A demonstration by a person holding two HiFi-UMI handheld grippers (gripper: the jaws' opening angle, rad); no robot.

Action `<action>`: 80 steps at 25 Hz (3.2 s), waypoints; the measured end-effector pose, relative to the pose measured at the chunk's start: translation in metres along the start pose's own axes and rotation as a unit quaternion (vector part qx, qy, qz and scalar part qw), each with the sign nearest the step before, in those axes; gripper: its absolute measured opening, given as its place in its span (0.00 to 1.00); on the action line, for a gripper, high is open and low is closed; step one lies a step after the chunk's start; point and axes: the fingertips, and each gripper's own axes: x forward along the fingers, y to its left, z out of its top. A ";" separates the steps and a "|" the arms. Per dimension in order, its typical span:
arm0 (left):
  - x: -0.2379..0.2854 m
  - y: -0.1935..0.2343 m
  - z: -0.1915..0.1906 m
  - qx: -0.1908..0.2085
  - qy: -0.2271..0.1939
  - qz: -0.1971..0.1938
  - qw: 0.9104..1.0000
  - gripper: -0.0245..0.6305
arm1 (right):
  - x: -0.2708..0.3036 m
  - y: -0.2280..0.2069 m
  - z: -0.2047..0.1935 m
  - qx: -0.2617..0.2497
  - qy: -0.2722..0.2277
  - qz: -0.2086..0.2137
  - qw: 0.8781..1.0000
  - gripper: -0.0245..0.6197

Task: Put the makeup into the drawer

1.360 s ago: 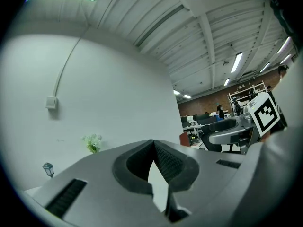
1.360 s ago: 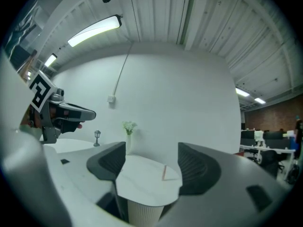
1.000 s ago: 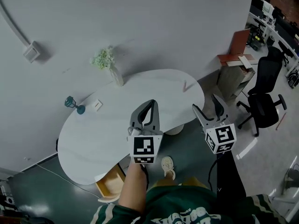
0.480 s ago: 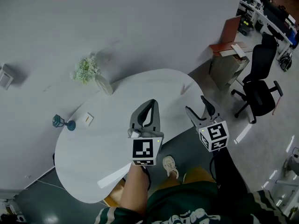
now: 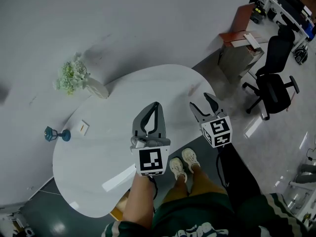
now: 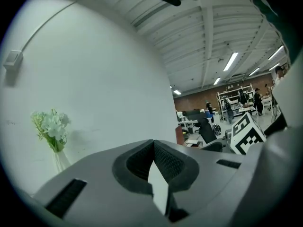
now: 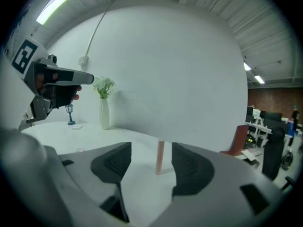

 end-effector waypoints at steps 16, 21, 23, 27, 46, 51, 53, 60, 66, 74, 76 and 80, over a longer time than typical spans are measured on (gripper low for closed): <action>0.034 0.003 -0.054 -0.019 0.063 0.018 0.998 0.04 | 0.098 -0.020 -0.072 0.025 0.075 0.028 0.997 0.35; 0.037 0.004 -0.055 -0.017 0.071 0.029 0.997 0.04 | 0.101 -0.023 -0.076 0.025 0.075 0.029 0.996 0.16; 0.036 0.004 -0.054 -0.014 0.072 0.033 0.997 0.04 | 0.098 -0.021 -0.073 0.026 0.070 0.038 0.997 0.15; 0.035 0.001 -0.047 -0.032 0.068 0.034 0.997 0.04 | 0.086 -0.024 -0.054 0.021 0.051 0.048 0.997 0.15; 0.037 -0.009 0.004 -0.058 0.064 0.069 0.994 0.04 | 0.002 -0.062 0.080 -0.013 -0.021 0.081 0.996 0.15; 0.030 0.000 0.003 -0.067 0.082 0.118 0.987 0.04 | -0.015 -0.067 0.096 -0.028 -0.034 0.089 0.995 0.15; 0.025 0.002 0.004 -0.071 0.079 0.128 0.986 0.04 | -0.015 -0.069 0.097 -0.033 -0.034 0.089 0.995 0.15; -0.007 0.029 0.003 -0.058 0.073 0.173 0.980 0.04 | 0.005 -0.028 0.111 -0.046 -0.048 0.138 0.988 0.15; -0.059 0.067 0.003 -0.047 0.069 0.218 0.972 0.04 | 0.024 0.037 0.126 -0.062 -0.059 0.190 0.978 0.15; -0.178 0.131 -0.013 -0.054 0.079 0.314 0.945 0.04 | 0.032 0.172 0.142 -0.100 -0.068 0.286 0.951 0.15; -0.216 0.146 -0.017 -0.055 0.084 0.345 0.933 0.04 | 0.028 0.213 0.146 -0.112 -0.071 0.316 0.939 0.15; -0.290 0.168 -0.020 -0.060 0.087 0.379 0.919 0.04 | 0.008 0.295 0.150 -0.128 -0.074 0.361 0.921 0.15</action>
